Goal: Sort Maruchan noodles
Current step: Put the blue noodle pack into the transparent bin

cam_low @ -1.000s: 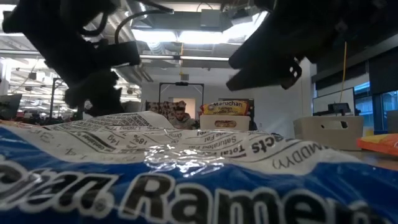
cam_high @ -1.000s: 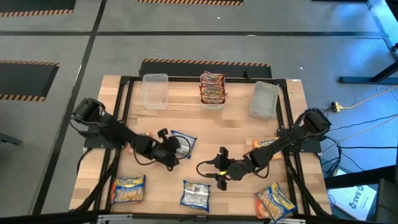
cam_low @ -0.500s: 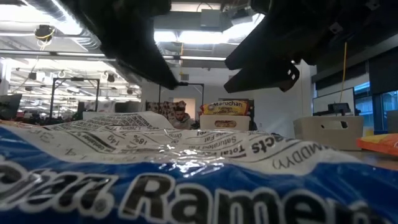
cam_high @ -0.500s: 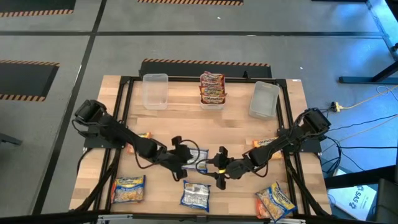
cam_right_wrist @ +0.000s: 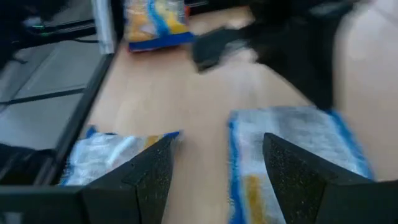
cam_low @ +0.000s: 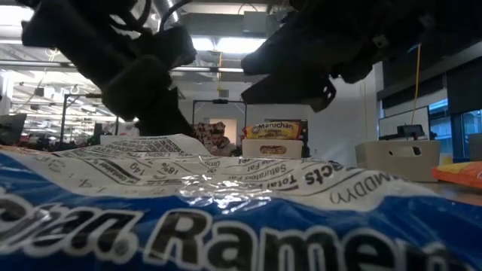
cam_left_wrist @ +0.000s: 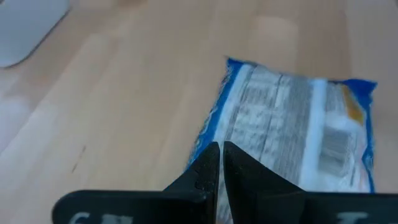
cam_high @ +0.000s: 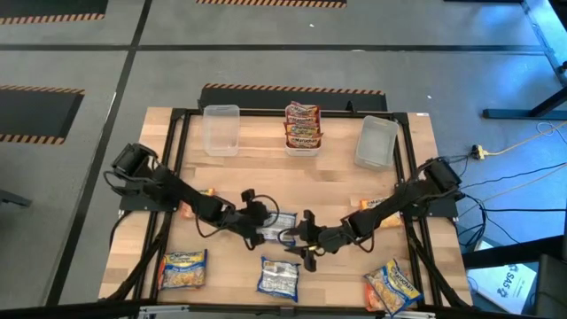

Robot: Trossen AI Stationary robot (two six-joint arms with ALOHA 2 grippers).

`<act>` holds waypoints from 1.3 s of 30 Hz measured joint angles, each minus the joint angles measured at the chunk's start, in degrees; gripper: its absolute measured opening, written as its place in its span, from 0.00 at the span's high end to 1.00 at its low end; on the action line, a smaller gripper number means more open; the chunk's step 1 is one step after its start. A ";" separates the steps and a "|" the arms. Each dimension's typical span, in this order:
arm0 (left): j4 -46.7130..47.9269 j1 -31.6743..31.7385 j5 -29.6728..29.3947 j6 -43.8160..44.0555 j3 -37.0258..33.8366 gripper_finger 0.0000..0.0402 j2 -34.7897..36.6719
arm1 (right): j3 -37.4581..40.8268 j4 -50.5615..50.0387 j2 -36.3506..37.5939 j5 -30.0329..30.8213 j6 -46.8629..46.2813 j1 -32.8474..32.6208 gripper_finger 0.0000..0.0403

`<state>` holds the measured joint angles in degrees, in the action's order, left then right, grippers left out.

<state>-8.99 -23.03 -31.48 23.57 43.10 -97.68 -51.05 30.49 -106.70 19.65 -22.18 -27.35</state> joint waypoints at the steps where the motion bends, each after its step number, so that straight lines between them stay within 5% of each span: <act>1: -2.08 0.35 1.61 -0.51 -0.55 0.96 -0.61 | 0.02 0.47 -0.75 -0.19 0.23 0.00 0.42; 15: -9.57 4.14 9.72 -5.64 -0.89 0.96 -7.18 | -0.55 2.34 -5.47 -3.62 0.33 0.00 0.42; 29: -9.25 6.91 10.28 -2.11 -1.04 0.96 -7.36 | -13.09 -29.28 -5.83 2.92 10.64 0.43 0.42; 39: -11.14 6.91 11.35 -4.64 -1.19 0.96 -7.43 | -13.86 -28.62 -8.34 0.82 17.92 2.47 0.42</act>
<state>-20.13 -16.12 -20.13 18.93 41.91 -105.11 -64.90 1.87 -115.05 20.47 -4.27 -24.88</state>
